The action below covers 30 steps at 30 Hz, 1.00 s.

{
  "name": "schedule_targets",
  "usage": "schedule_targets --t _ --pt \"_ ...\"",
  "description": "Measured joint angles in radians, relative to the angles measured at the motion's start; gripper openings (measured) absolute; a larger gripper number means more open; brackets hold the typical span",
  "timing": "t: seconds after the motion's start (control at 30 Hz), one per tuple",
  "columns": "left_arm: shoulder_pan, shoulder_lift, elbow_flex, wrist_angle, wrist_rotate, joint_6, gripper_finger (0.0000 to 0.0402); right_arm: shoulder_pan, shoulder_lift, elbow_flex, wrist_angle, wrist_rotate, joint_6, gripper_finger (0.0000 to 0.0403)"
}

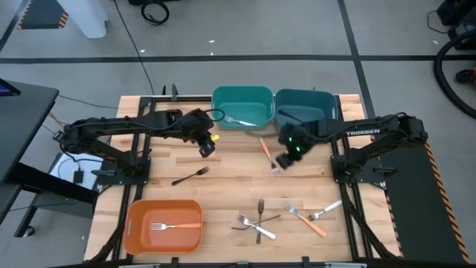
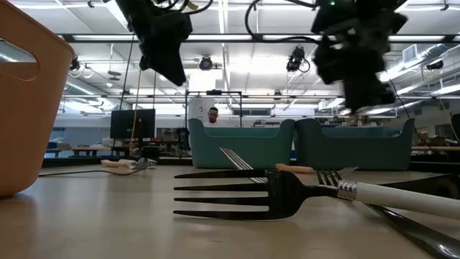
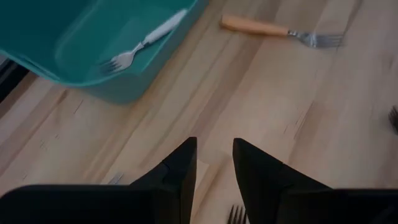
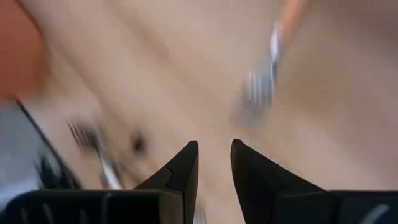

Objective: Sort silverware by color (type)
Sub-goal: Put the top right orange fork into the orange bin

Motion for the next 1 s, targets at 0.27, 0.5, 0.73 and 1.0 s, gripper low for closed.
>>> schedule_targets --t 0.27,0.5,0.73,1.0 --pt "0.001 0.0 0.0 0.042 -0.002 0.023 0.0114 0.306 0.0 0.0 -0.176 -0.012 0.179 0.0101" --pt "0.002 0.0 0.0 0.044 -0.002 0.058 0.0114 0.539 0.0 0.0 -0.101 0.13 0.259 0.0101" --pt "0.001 0.0 0.0 0.044 -0.001 0.061 0.0114 0.666 0.018 -0.022 -0.004 0.281 0.345 0.0101" --pt "0.0 0.0 0.0 0.039 -0.001 0.061 0.0114 0.722 0.222 0.007 0.132 0.169 0.328 0.0101"
